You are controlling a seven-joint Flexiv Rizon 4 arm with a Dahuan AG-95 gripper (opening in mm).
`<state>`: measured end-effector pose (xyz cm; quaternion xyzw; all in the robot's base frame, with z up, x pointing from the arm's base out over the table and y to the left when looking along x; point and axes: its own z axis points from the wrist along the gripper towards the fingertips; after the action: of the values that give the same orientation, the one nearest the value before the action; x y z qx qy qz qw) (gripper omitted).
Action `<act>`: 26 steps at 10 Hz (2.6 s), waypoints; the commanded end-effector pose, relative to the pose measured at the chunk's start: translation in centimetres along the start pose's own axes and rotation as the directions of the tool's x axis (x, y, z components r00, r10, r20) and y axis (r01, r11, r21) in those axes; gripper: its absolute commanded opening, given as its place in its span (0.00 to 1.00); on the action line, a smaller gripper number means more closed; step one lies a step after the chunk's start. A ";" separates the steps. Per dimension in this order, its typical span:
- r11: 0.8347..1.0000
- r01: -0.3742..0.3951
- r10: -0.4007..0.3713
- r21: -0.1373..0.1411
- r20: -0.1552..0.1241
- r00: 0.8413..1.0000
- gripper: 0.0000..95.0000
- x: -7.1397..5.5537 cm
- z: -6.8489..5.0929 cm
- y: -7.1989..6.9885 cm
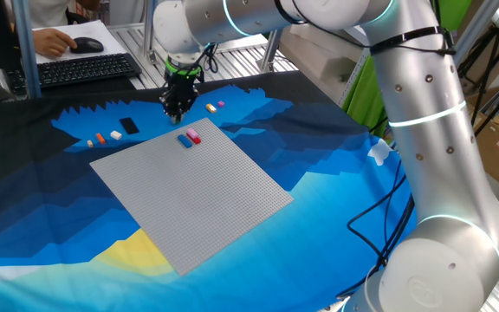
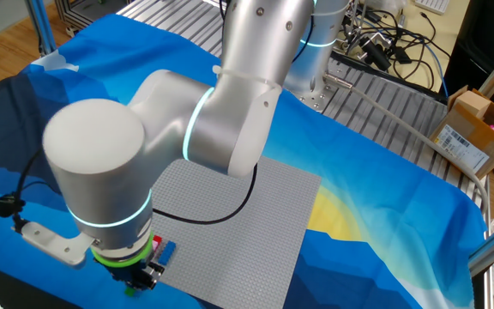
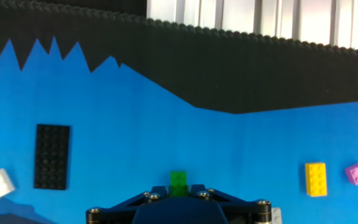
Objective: Stack small Lego blocks randomly, one at a time
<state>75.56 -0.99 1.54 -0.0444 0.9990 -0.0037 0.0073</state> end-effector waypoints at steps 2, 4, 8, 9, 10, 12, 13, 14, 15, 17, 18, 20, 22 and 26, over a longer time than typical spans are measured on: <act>1.000 -0.005 0.005 -0.003 -0.035 0.999 0.00 2.2 -1.7 0.6; 1.000 -0.001 0.001 -0.003 -0.049 0.999 0.00 4.2 -2.1 1.0; 1.000 -0.013 0.013 -0.004 -0.067 0.998 0.00 5.8 -1.9 1.8; 1.000 -0.012 0.011 -0.002 -0.067 0.998 0.00 6.2 -1.8 1.8; 1.000 -0.014 0.013 -0.001 -0.068 0.998 0.00 6.8 -1.5 1.9; 1.000 -0.014 0.013 -0.003 -0.070 0.997 0.00 7.3 -1.3 1.9; 1.000 -0.012 0.011 -0.002 -0.070 0.997 0.00 7.4 -1.3 1.9; 1.000 -0.006 0.006 -0.002 -0.074 0.997 0.00 7.4 -1.3 1.9; 1.000 -0.006 0.006 -0.004 -0.077 0.997 0.00 7.5 -1.2 2.0; 1.000 0.004 -0.004 -0.004 -0.077 0.997 0.00 7.6 -1.0 2.0; 1.000 0.005 -0.005 -0.004 -0.077 0.997 0.00 7.6 -0.9 2.0; 1.000 0.005 -0.005 -0.003 -0.077 0.997 0.00 7.7 -0.9 2.1; 1.000 0.004 -0.004 -0.001 -0.076 0.997 0.00 7.7 -0.7 2.1; 1.000 0.004 -0.004 0.002 -0.077 0.997 0.00 7.9 -0.6 2.1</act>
<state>67.41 0.42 1.97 -0.0462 0.9985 -0.0068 -0.0298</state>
